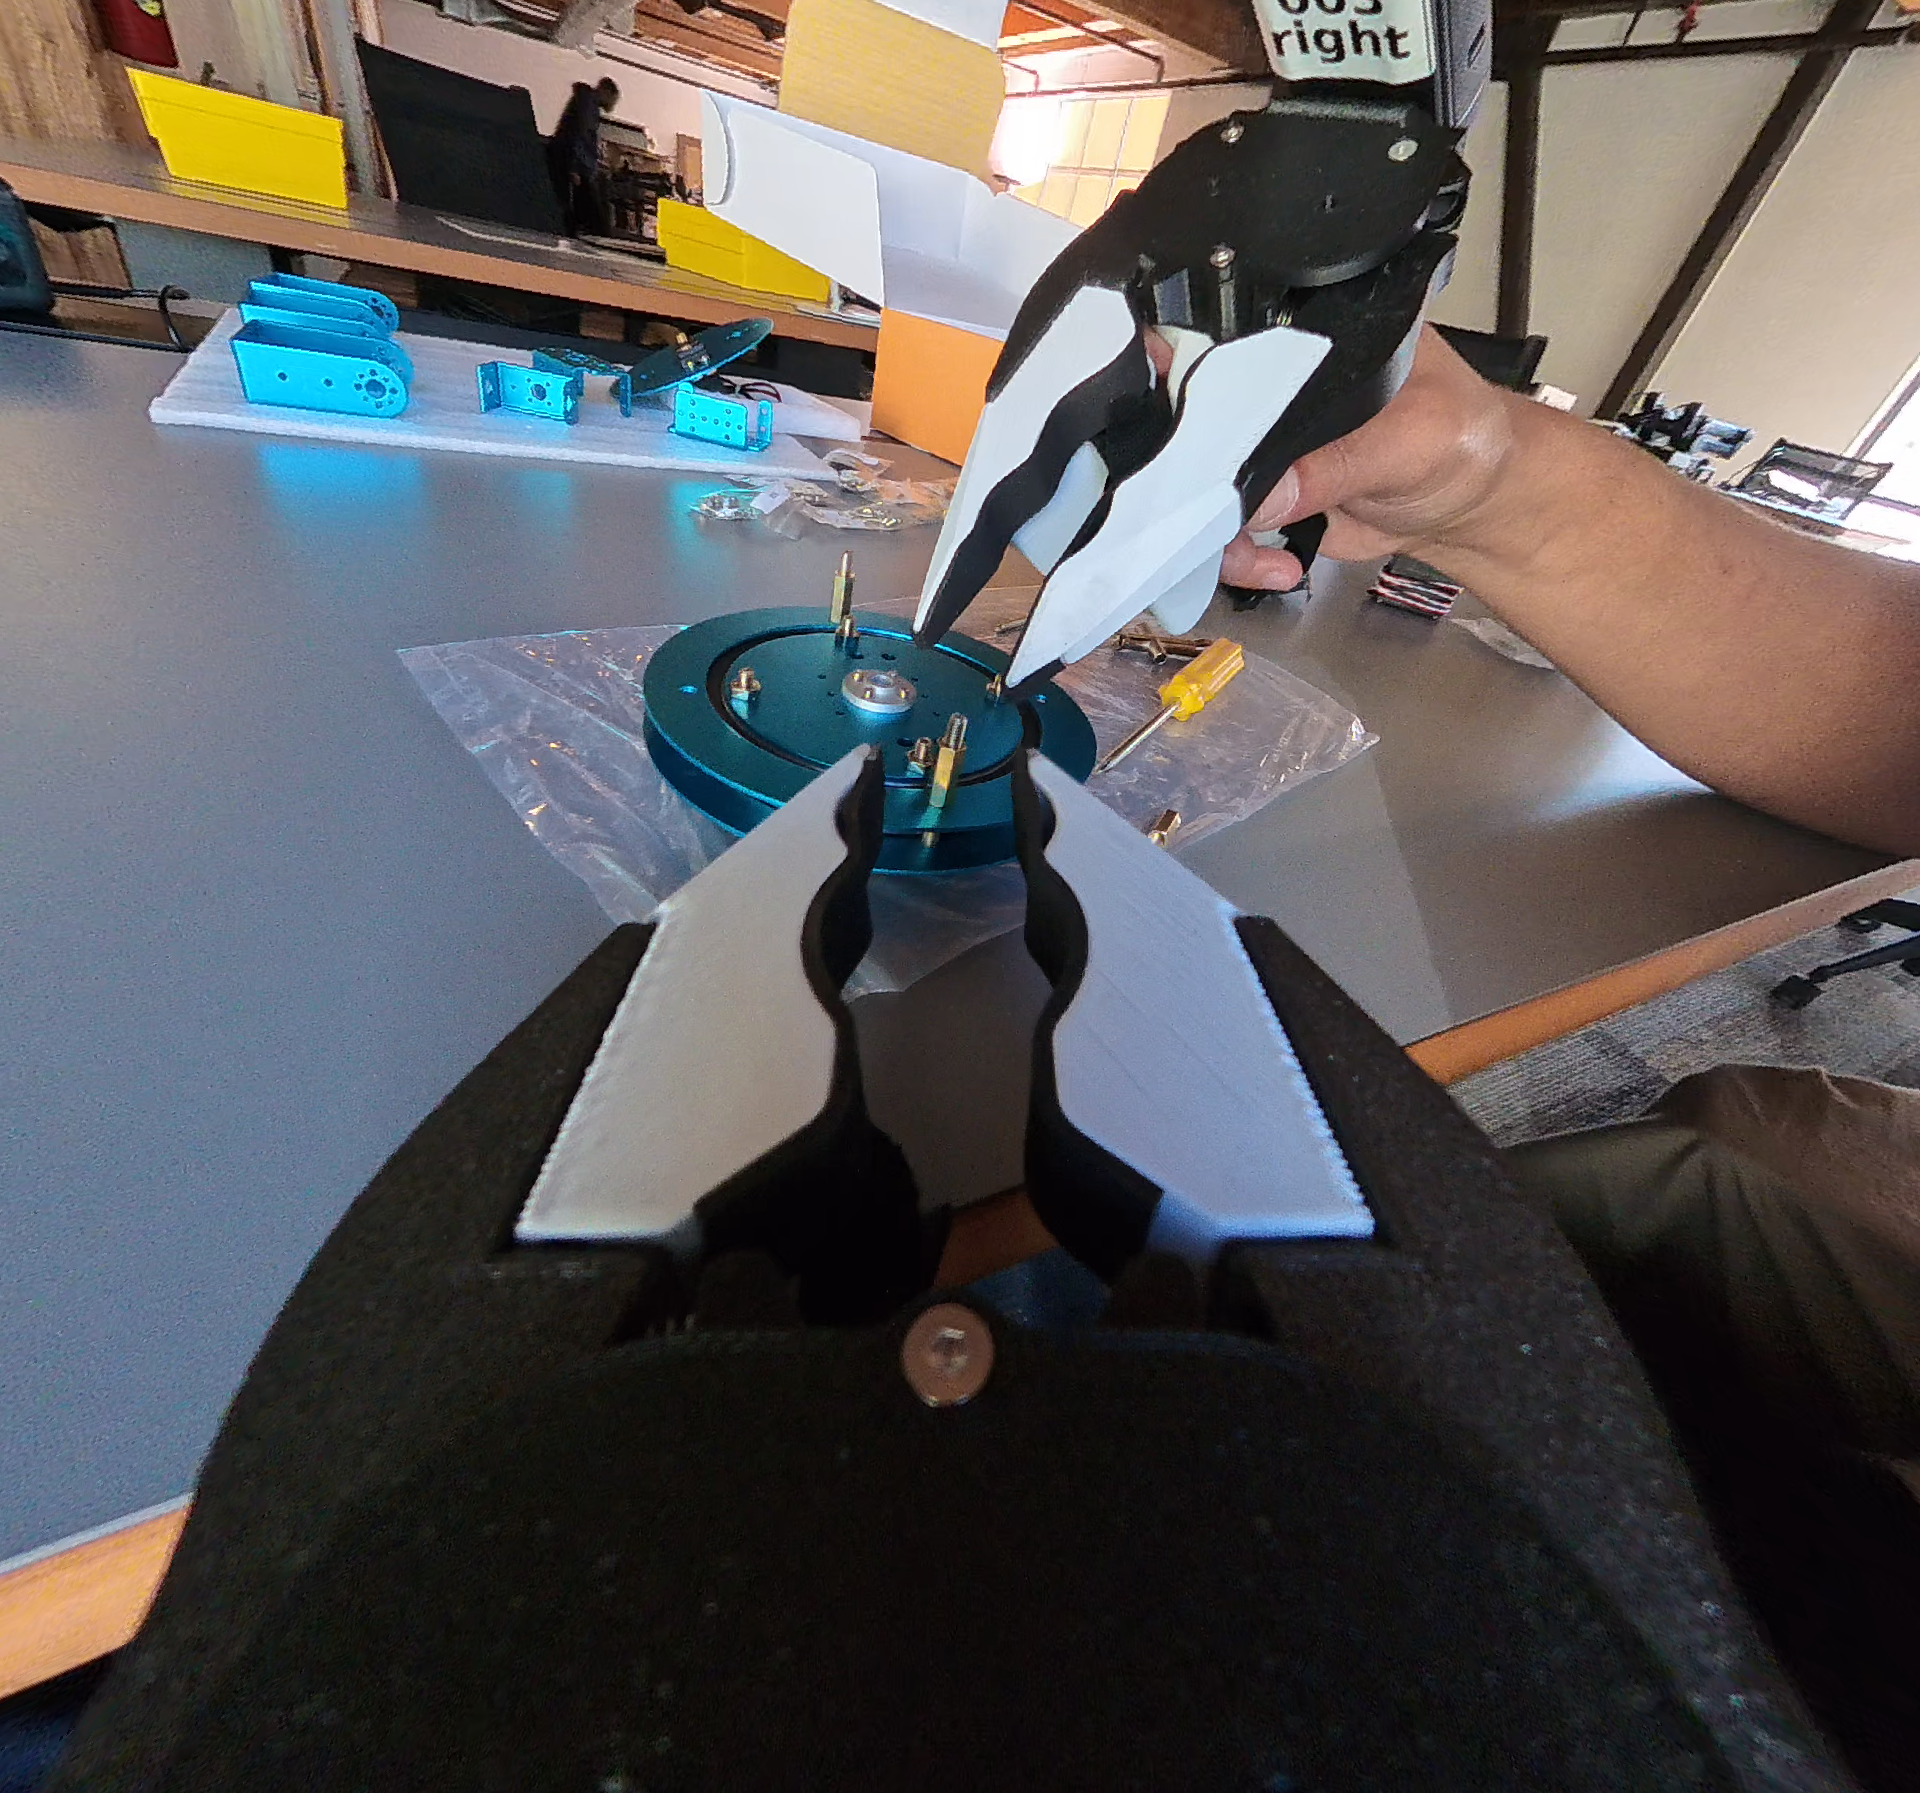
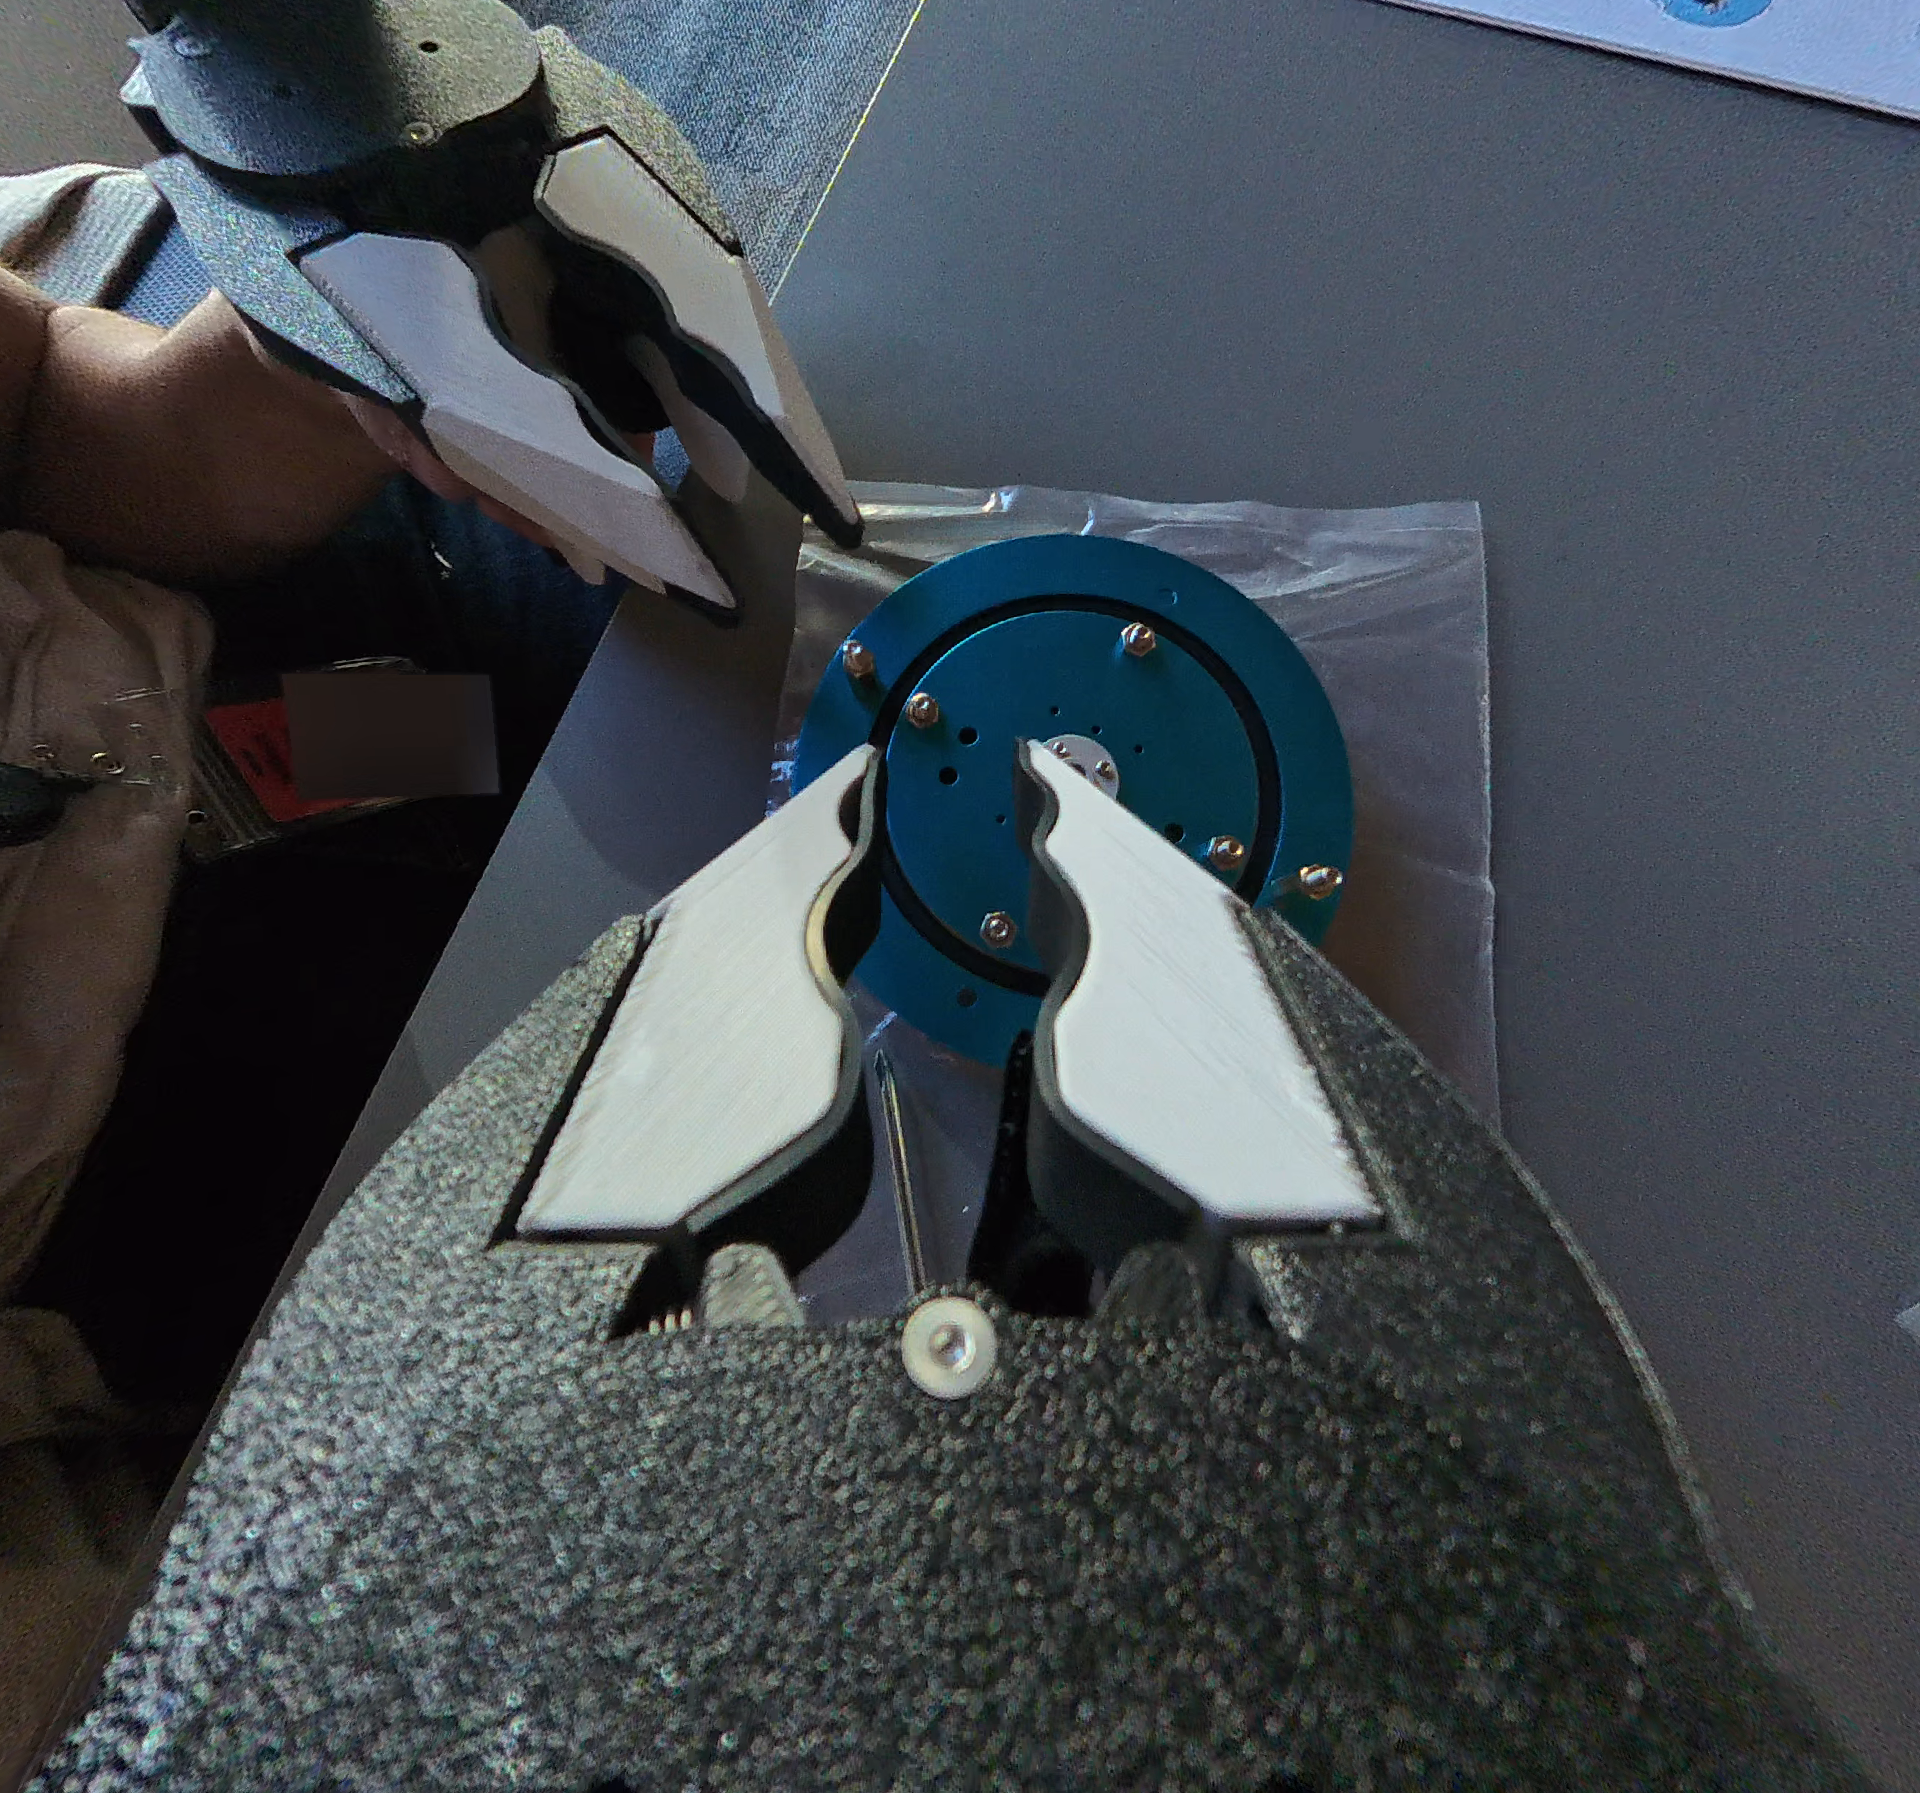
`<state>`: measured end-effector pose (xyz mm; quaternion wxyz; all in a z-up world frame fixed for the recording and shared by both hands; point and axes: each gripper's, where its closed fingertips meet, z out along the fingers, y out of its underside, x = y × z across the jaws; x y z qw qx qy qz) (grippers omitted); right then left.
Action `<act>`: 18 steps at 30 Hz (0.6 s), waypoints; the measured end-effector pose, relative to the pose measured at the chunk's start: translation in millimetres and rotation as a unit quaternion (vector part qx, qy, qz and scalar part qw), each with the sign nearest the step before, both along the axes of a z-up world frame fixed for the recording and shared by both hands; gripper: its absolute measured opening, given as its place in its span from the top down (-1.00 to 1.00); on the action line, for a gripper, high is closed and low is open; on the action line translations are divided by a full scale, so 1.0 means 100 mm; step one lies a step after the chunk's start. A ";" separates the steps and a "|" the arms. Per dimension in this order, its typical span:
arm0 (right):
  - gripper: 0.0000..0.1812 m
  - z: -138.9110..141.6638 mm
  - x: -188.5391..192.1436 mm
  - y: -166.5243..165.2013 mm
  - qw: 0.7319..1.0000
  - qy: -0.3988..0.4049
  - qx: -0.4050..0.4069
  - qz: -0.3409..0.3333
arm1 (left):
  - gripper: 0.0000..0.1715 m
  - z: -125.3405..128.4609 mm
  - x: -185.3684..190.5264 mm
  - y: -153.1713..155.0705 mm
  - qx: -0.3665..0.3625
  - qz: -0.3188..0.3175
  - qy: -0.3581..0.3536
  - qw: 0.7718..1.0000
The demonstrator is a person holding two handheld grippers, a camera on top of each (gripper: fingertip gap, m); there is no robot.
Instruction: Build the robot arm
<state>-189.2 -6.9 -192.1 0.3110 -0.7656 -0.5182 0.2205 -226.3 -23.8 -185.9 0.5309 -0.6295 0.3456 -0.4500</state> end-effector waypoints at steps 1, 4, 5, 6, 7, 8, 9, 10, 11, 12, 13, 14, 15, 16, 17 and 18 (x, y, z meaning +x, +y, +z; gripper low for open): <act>0.74 0.00 0.00 0.00 1.000 -0.002 0.001 0.000 | 0.72 0.00 0.00 0.00 0.003 0.002 0.003 1.000; 0.74 -0.03 0.01 0.00 1.000 -0.013 0.004 0.000 | 0.72 -0.01 0.01 -0.01 0.010 0.005 0.009 1.000; 0.74 -0.04 0.01 0.00 1.000 -0.017 0.005 0.001 | 0.72 -0.01 0.01 -0.01 0.010 0.006 0.011 1.000; 0.74 -0.05 0.01 -0.01 1.000 -0.021 0.006 0.002 | 0.72 -0.01 0.01 0.00 0.010 0.007 0.013 1.000; 0.74 -0.06 0.02 -0.01 1.000 -0.025 0.007 0.003 | 0.72 -0.01 0.01 0.00 0.010 0.008 0.014 1.000; 0.74 -0.07 0.02 -0.02 1.000 -0.029 0.008 0.003 | 0.72 -0.01 0.00 0.00 0.011 0.010 0.014 1.000; 0.74 -0.07 0.01 -0.02 1.000 -0.030 0.010 0.004 | 0.72 0.00 -0.01 0.00 0.012 0.012 0.014 1.000; 0.74 -0.07 0.01 -0.03 1.000 -0.029 0.009 0.005 | 0.72 0.01 -0.02 0.01 0.012 0.014 0.014 1.000; 0.74 -0.06 0.00 -0.03 1.000 -0.028 0.007 0.006 | 0.72 0.02 -0.03 0.01 0.013 0.016 0.013 1.000; 0.74 -0.06 0.00 -0.03 1.000 -0.026 0.004 0.006 | 0.72 0.03 -0.04 0.02 0.014 0.017 0.012 1.000; 0.74 -0.06 -0.01 -0.03 1.000 -0.024 0.001 0.005 | 0.72 0.04 -0.06 0.03 0.016 0.020 0.011 1.000; 0.73 -0.05 -0.02 -0.03 1.000 -0.020 -0.003 0.004 | 0.72 0.05 -0.08 0.04 0.019 0.023 0.013 0.999; 0.72 -0.04 -0.03 -0.04 1.000 -0.018 -0.009 0.004 | 0.72 0.06 -0.10 0.06 0.021 0.027 0.014 0.999; 0.71 -0.04 -0.05 -0.04 1.000 -0.016 -0.015 0.003 | 0.72 0.07 -0.13 0.07 0.024 0.030 0.015 0.999; 0.71 -0.03 -0.06 -0.03 1.000 -0.018 -0.016 0.001 | 0.72 0.08 -0.15 0.08 0.026 0.034 0.015 0.999; 0.71 -0.03 -0.07 -0.02 1.000 -0.021 -0.015 -0.001 | 0.72 0.09 -0.18 0.09 0.027 0.036 0.014 0.999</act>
